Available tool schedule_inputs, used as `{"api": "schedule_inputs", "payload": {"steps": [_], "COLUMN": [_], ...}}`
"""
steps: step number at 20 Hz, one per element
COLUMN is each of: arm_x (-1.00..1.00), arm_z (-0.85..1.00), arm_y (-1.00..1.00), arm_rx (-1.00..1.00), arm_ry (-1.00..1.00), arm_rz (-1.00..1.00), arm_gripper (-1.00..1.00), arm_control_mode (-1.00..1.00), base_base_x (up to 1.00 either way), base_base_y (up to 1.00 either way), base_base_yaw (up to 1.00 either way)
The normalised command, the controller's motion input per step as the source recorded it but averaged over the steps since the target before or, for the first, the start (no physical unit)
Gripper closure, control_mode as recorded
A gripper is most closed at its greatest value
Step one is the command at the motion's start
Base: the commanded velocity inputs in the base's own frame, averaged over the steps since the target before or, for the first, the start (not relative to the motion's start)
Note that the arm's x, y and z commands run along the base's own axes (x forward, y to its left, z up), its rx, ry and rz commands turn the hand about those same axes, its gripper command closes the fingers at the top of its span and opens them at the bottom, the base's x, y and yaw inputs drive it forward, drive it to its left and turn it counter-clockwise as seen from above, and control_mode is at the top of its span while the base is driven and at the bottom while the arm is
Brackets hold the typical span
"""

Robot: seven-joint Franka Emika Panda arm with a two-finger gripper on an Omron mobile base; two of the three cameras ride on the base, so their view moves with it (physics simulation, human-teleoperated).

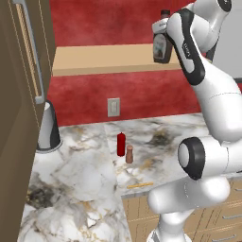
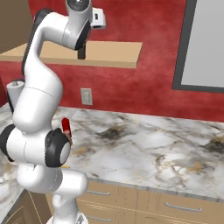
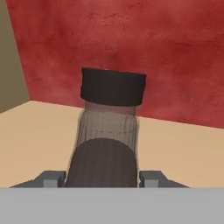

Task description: There are various items on the counter. Only move the condiments/shakers into the cabinet.

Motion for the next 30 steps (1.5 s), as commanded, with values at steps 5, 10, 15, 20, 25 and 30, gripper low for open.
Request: {"api": "schedule_inputs", "payload": {"steps": [5, 10, 15, 20, 25, 30], "arm_x": [0.59, 0.63, 0.54, 0.47, 0.29, -0.19], "arm_z": [-0.29, -0.32, -0.27, -0.19, -0.08, 0.0], "arm_y": [0.0, 0.0, 0.0, 0.01, 0.01, 0.0], "arm_rx": [0.02, 0.0, 0.0, 0.0, -0.01, 0.0], "arm_ry": [-0.05, -0.05, -0.11, -0.2, 0.0, -0.02], "arm_rz": [-0.02, -0.03, -0.02, -0.02, -0.02, 0.0], "arm_gripper": [1.0, 1.0, 1.0, 1.0, -1.0, -1.0], "arm_control_mode": [-1.0, -1.0, -1.0, -1.0, -1.0, -1.0], "base_base_x": [0.0, 0.0, 0.0, 0.0, 0.0, 0.0], "base_base_y": [0.0, 0.0, 0.0, 0.0, 0.0, 0.0], "base_base_yaw": [0.0, 0.0, 0.0, 0.0, 0.0, 0.0]}}
